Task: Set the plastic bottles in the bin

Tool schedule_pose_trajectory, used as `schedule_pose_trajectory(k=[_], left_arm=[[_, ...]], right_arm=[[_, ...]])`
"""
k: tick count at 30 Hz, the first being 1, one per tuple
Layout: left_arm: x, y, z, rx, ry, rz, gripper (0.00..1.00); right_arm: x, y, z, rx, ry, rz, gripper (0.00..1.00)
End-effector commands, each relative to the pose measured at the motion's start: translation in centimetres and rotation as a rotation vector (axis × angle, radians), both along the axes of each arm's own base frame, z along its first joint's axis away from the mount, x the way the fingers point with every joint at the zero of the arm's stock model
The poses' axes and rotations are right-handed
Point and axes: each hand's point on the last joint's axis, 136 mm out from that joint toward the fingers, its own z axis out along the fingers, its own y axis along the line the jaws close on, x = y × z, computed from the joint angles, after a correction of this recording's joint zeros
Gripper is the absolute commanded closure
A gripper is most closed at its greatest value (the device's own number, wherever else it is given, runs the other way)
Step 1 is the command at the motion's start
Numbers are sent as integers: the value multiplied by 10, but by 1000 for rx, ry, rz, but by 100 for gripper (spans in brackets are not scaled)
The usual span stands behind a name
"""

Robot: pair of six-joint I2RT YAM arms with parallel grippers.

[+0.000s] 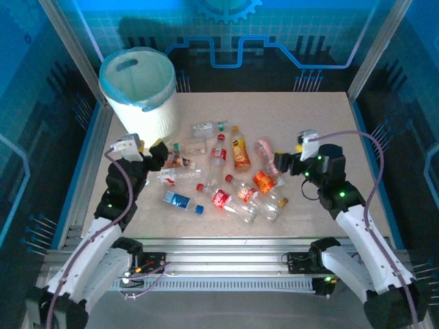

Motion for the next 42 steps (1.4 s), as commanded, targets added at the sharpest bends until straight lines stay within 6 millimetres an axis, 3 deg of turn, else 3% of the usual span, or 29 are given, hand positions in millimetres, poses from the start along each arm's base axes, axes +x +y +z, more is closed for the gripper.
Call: schedule_pose_trajectory(k=[1, 5, 6, 7, 9, 16, 21, 25, 35, 42], left_arm=[[-22, -35, -6, 22, 120, -147, 31], [-43, -93, 2, 149, 149, -408, 30], [-48, -102, 2, 178, 166, -458, 29], [-53, -110, 0, 206, 192, -504, 27], [-61, -118, -5, 232, 246, -570, 25], [-61, -109, -17, 215, 263, -519, 18], [-59, -100, -22, 220, 269, -471, 14], [-57, -96, -29, 224, 286, -439, 13], [-56, -91, -28, 246, 295, -417, 10], [-57, -91, -27, 242, 298, -421, 9]], right_arm=[[-53, 53, -29, -15, 215, 260, 21], [-82, 92, -51, -163, 325, 411, 22], [-88, 97, -63, -208, 359, 436, 22], [-90, 105, -58, -242, 354, 457, 22], [-96, 116, -69, -319, 373, 489, 20], [-104, 142, -113, -478, 492, 564, 24], [-106, 148, -142, -581, 573, 575, 26], [-100, 147, -162, -663, 599, 538, 21], [-98, 165, -189, -778, 632, 570, 29], [-94, 170, -201, -800, 650, 568, 27]])
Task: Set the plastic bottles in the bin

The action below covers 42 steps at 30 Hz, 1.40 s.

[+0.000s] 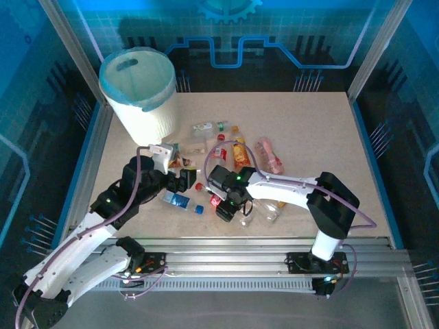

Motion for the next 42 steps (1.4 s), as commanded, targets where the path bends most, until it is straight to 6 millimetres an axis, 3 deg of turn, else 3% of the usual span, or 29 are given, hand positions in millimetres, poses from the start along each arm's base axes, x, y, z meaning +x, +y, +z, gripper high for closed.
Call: schedule_pose_trajectory(k=[1, 6, 9, 18, 26, 30, 37, 42], left_arm=[[-1, 3, 4, 11, -7, 8, 9], [-1, 3, 8, 11, -12, 11, 8], [-2, 4, 14, 5, -11, 11, 8], [-3, 3, 36, -132, 61, 71, 7], [0, -42, 46, -309, 240, -49, 23], [4, -52, 44, -358, 288, -61, 31], [7, -59, 48, -465, 319, -79, 53], [11, -61, 51, -529, 334, -85, 51]], right_arm=[[-2, 5, -1, -17, -2, 23, 27], [-3, 8, 0, -5, 4, 38, 35], [-5, 8, 16, 25, -15, 48, 42], [-14, 1, 97, 272, -132, 19, 50], [-10, -3, 158, 492, -267, -15, 53], [-9, -6, 170, 536, -306, -22, 54], [-10, -15, 173, 552, -335, -44, 53], [-12, -13, 173, 569, -330, -33, 53]])
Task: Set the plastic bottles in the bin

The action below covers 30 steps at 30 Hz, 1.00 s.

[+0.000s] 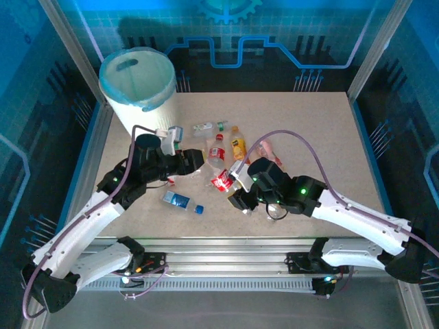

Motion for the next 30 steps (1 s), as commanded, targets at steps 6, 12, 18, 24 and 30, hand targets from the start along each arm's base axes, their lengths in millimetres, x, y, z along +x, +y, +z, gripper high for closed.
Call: schedule_pose_trajectory(k=[6, 12, 18, 24, 30], left_arm=[[4, -9, 6, -89, 28, -36, 59], [4, -14, 10, -88, 34, -68, 78], [15, 2, 28, -62, -21, 8, 100], [41, 42, 100, -57, -195, 137, 100], [77, 88, 176, 18, -348, 275, 100]], right_arm=[[4, 5, 10, 47, -21, 5, 53], [7, 8, 13, 42, -31, 5, 53], [17, 7, 25, 50, -74, -34, 29], [35, 7, 66, 93, -178, -95, 0], [55, 14, 113, 158, -259, -150, 0]])
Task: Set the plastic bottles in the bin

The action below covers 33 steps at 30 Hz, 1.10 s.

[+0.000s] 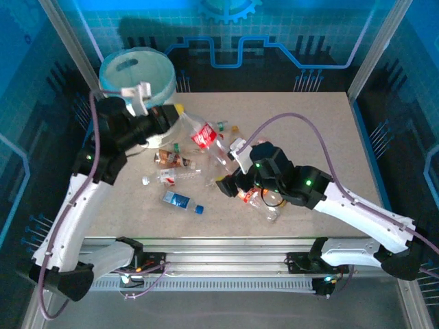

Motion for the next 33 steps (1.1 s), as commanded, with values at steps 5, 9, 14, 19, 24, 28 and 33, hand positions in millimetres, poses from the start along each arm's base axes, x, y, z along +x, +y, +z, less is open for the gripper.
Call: schedule_pose_trajectory(k=[5, 9, 14, 19, 24, 28, 33], left_arm=[[37, 57, 86, 141, -217, 229, 100], [53, 81, 118, 167, -284, 328, 100], [67, 112, 147, 213, -361, 464, 100], [83, 148, 155, 211, -382, 594, 100], [94, 173, 147, 267, -358, 676, 100], [97, 195, 140, 255, -326, 740, 100], [98, 211, 137, 277, -314, 800, 100]], right_arm=[[23, 17, 64, 139, -139, -28, 0], [27, 33, 96, 235, -186, -1, 0], [35, 54, 122, 322, -206, 16, 0], [39, 81, 133, 366, -217, 54, 0], [32, 104, 106, 320, -163, 85, 0], [23, 119, 84, 295, -121, 105, 0], [14, 134, 67, 222, -95, 134, 0]])
